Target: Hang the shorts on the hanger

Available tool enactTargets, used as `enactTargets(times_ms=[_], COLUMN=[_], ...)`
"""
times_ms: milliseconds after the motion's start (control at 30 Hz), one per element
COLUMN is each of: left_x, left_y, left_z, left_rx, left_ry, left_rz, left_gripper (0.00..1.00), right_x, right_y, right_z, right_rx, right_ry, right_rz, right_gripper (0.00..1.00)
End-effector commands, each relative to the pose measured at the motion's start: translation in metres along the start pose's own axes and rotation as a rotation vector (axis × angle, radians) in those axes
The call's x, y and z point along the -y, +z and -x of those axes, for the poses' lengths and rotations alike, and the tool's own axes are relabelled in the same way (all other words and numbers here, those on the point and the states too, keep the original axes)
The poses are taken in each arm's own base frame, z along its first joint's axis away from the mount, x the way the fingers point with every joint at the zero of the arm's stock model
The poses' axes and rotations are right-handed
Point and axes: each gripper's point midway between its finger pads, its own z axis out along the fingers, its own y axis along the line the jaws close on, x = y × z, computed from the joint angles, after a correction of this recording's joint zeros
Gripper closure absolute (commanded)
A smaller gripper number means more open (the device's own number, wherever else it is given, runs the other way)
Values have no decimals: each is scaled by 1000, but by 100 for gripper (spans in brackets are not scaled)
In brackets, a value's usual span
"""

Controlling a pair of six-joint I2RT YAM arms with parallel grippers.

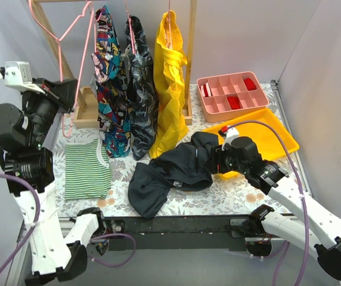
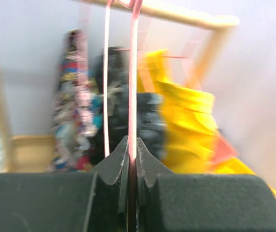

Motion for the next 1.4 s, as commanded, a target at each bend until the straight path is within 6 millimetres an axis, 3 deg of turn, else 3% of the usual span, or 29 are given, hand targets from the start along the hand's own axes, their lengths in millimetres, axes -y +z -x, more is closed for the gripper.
enactTargets(times_ms=[0,200,233,267,300,333,367,433,533,567,600,667,700,967,1100,1200,1367], left_x=[61,125,130,150,154,177,187,214,228,226,223,216,208,171,161,155,155], left_y=[-12,-4,7,4,8,7,5,-6,-26,-33,-40,-53,-61,-129,-154,-167,-181], left_z=[-16,-24,-41,-46,-56,-72,-85,-110,-156,-159,-178,-181,-197,-239,-246,-265,-278], left_rx=[-106,-195,-253,-273,-297,-340,-370,-421,-509,-513,-556,-571,-620,-850,-945,-1052,-1128], left_ry=[-110,-132,-129,-121,-112,-87,-77,-45,4,4,13,7,19,22,-3,-8,-30], left_rz=[-281,-495,-499,-551,-527,-578,-588,-613,-603,-601,-597,-598,-585,-607,-613,-586,-601], left_gripper=[100,100,100,100,100,100,100,100,100,100,100,100,100,100,100,100,100], right_x=[7,16,17,19,20,21,23,27,32,34,36,38,39,37,29,23,20], right_y=[-21,-32,-33,-33,-35,-36,-36,-39,-40,-39,-39,-38,-36,-17,-6,2,11], right_z=[28,31,31,30,30,30,27,20,8,1,-7,-15,-23,-57,-65,-67,-68], right_rx=[122,171,179,181,190,190,182,158,139,128,121,112,99,-14,-55,-75,-86], right_ry=[21,95,105,118,124,128,138,147,173,180,196,211,222,221,194,172,145], right_rz=[-67,-125,-129,-138,-142,-148,-159,-185,-201,-206,-209,-211,-209,-172,-146,-136,-140], right_gripper=[43,43,43,43,43,43,43,43,43,43,43,43,43,46,47,46,46])
